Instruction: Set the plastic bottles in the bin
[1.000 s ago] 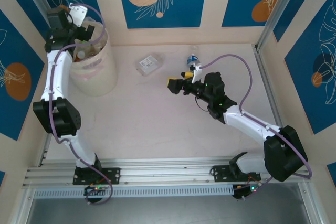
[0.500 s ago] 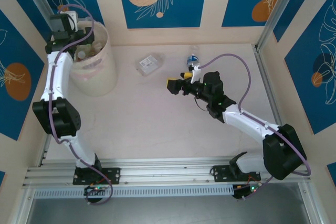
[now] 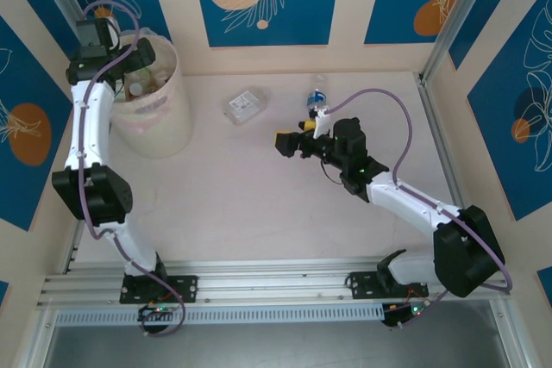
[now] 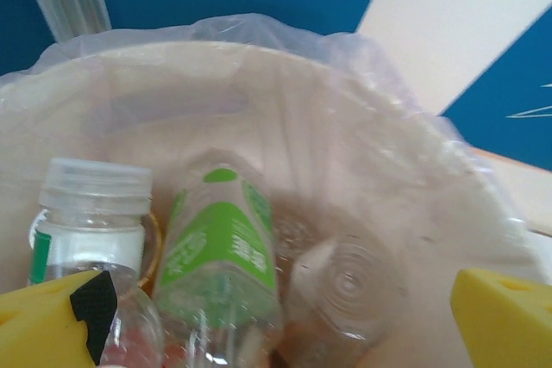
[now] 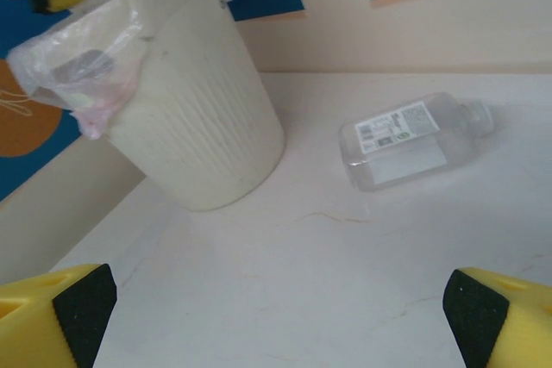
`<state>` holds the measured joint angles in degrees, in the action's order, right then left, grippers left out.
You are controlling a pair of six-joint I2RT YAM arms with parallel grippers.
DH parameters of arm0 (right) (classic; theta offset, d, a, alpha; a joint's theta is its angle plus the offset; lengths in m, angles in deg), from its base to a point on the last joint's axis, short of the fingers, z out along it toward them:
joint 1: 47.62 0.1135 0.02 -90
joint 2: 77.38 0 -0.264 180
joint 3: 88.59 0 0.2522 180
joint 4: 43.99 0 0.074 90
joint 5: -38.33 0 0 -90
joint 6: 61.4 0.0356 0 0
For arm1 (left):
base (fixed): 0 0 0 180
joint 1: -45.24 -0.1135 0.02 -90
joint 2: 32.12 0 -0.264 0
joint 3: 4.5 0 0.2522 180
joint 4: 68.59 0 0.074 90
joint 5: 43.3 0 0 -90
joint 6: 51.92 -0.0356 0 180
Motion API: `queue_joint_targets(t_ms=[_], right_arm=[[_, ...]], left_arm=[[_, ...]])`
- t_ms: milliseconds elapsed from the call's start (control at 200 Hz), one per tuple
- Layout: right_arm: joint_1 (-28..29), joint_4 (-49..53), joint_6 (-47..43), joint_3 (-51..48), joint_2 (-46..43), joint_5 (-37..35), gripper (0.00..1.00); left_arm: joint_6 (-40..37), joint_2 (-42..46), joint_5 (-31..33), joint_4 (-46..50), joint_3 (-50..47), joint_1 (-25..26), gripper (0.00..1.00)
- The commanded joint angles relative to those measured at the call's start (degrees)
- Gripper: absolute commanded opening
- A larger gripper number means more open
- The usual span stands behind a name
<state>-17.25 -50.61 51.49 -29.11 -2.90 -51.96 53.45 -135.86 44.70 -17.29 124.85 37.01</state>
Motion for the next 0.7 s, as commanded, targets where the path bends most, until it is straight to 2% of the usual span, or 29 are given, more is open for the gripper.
queue_joint_targets(t_ms=[0,155,260,325,465,575,695], right_arm=[[-2.6,7.93,1.86,5.14,1.5,-5.85,1.0],[-7.5,20.75,6.17,14.45,9.11,-7.09,0.99],[-8.81,28.51,8.25,21.58,15.02,-11.79,1.0],[-9.74,33.03,7.94,26.5,19.04,-13.49,0.99],[-11.62,40.14,4.88,36.38,28.59,-14.36,1.0],[-13.7,45.3,3.51,45.44,37.13,-13.25,0.99],[-15.52,50.88,2.79,58.04,47.88,-12.42,0.99]], left_arm=[[4.31,7.83,-8.46,-4.48,-3.81,1.28,1.0],[9.5,17.19,-15.16,-18.08,-18.36,5.18,1.0],[13.83,23.8,-20.67,-28.59,-29.71,6.47,1.0],[15.82,27.59,-23.76,-33.57,-35.57,6.47,1.0],[20.25,35.24,-26.19,-40.01,-46.63,6.55,1.0],[24.53,40.16,-24.59,-49.39,-56.85,6.88,1.0],[24.59,42.24,-18.51,-46.52,-60.7,6.91,1.0]])
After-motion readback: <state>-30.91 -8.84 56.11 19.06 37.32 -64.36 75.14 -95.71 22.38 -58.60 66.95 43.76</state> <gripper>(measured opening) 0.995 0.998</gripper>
